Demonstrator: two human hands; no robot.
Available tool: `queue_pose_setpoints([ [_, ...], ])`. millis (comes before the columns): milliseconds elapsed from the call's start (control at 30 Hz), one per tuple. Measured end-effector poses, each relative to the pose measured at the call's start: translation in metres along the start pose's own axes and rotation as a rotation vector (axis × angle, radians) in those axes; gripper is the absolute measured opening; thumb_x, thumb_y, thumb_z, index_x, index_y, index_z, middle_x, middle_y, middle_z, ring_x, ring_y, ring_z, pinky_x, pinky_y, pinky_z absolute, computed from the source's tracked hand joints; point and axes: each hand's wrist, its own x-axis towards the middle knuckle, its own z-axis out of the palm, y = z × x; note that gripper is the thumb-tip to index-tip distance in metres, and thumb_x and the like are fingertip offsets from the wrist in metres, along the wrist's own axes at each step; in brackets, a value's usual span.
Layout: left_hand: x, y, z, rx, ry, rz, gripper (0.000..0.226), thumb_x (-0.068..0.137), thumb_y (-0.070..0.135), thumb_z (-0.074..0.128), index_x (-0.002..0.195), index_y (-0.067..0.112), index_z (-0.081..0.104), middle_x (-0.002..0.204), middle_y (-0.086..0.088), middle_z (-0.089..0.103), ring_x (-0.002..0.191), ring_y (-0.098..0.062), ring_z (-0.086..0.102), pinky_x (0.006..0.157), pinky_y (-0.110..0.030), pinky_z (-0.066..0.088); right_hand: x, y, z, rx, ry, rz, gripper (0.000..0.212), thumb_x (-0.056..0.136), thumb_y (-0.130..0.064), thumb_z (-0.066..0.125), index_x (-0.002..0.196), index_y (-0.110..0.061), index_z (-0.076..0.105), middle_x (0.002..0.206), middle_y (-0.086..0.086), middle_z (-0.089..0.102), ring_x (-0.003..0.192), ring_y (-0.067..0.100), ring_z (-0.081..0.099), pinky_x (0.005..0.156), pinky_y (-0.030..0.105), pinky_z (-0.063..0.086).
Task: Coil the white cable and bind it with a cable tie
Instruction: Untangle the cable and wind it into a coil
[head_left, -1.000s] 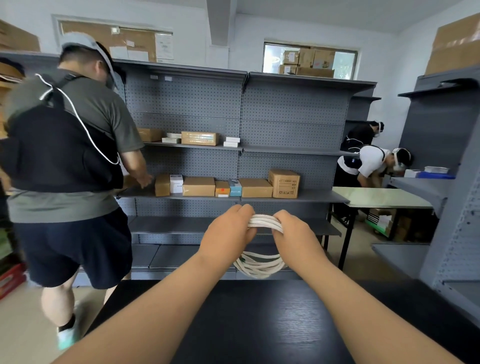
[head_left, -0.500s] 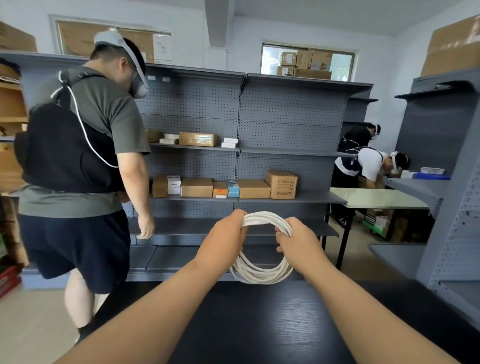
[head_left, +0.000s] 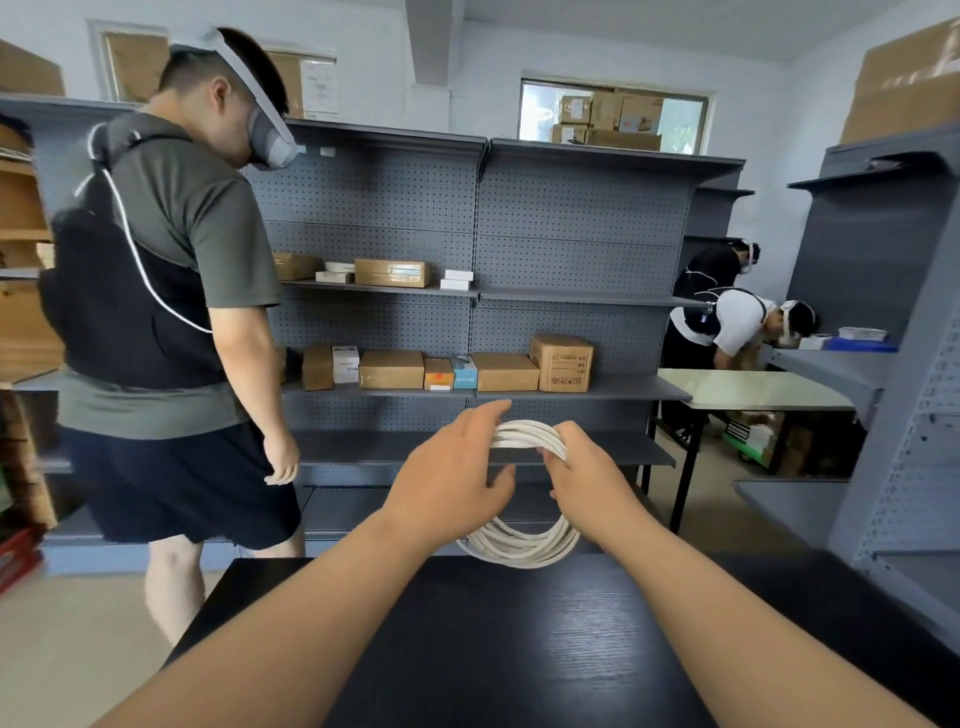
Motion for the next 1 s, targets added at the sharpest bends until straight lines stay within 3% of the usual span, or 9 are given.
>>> queue_pose_setpoints([
  [167,-0.001,-0.001,-0.005,0.110,-0.015,0.104,0.088,0.075,0.057,0.055,0.145,0.018,0.017,0.141,0.002,0.041,0.124,-0.017,0.043,0.102,-0.031,0.034,0.000,-0.006,-0.002,0.065,0.009,0.045,0.012,0.097,-0.021,0.040,0.094,-0.014,0.048,0.085,0.004,0.054,0.083,0.023,0.053,0.083,0.052,0.051],
  [267,-0.008,0.005,-0.003,0.234,-0.057,0.127,0.123,0.056,0.080,0.047,0.147,0.017,-0.006,0.149,-0.002,0.028,0.134,-0.017,0.029,0.112,-0.037,0.020,0.000,-0.009,-0.003,0.111,0.030,0.086,0.015,0.098,-0.023,0.039,0.098,-0.013,0.049,0.092,0.007,0.057,0.083,0.023,0.054,0.084,0.053,0.051],
  [367,-0.015,0.007,0.001,0.342,-0.072,0.130,0.141,0.043,0.089,0.046,0.140,0.019,-0.029,0.156,-0.012,0.010,0.143,-0.027,0.014,0.114,-0.046,0.016,0.001,-0.012,-0.004,0.123,0.048,0.091,0.016,0.098,-0.025,0.039,0.099,-0.014,0.050,0.094,0.006,0.057,0.088,0.023,0.055,0.085,0.052,0.051],
  [500,-0.021,0.010,0.003,0.470,-0.032,0.177,0.145,0.039,0.089,0.053,0.145,0.010,-0.006,0.153,-0.022,0.003,0.141,-0.041,0.006,0.108,-0.063,0.020,0.001,-0.018,-0.007,0.160,0.087,0.078,0.018,0.098,-0.026,0.037,0.096,-0.015,0.050,0.093,0.004,0.057,0.089,0.022,0.055,0.084,0.052,0.052],
  [633,-0.023,0.011,0.007,0.552,0.029,0.228,0.138,0.038,0.082,0.063,0.145,0.008,0.016,0.150,-0.021,0.007,0.139,-0.043,0.010,0.104,-0.068,0.018,0.000,-0.023,-0.008,0.171,0.084,0.073,0.018,0.098,-0.026,0.035,0.098,-0.017,0.051,0.093,0.001,0.056,0.090,0.021,0.056,0.085,0.050,0.053],
  [833,-0.018,0.009,0.007,0.621,0.131,0.252,0.118,0.048,0.064,0.069,0.143,0.012,0.023,0.149,-0.022,0.010,0.138,-0.042,0.011,0.102,-0.069,0.011,-0.004,-0.024,-0.011,0.108,0.066,0.005,0.018,0.098,-0.024,0.035,0.095,-0.015,0.050,0.091,0.005,0.058,0.087,0.024,0.057,0.080,0.050,0.054],
  [933,-0.015,0.010,0.006,0.633,0.161,0.271,0.116,0.047,0.058,0.071,0.143,0.012,0.023,0.149,-0.022,0.011,0.138,-0.042,0.010,0.102,-0.069,0.011,-0.003,-0.024,-0.013,0.003,0.060,-0.077,0.019,0.098,-0.021,0.035,0.082,-0.023,0.045,0.079,0.000,0.054,0.074,0.022,0.055,0.063,0.038,0.051],
  [1000,-0.013,0.010,0.003,0.647,0.161,0.264,0.120,0.044,0.058,0.072,0.143,0.011,0.023,0.149,-0.023,0.011,0.139,-0.041,0.009,0.104,-0.067,0.008,-0.004,-0.024,-0.014,-0.096,0.051,-0.129,0.023,0.098,-0.018,0.036,0.076,-0.027,0.038,0.074,-0.004,0.049,0.066,0.014,0.050,0.051,0.026,0.036],
])
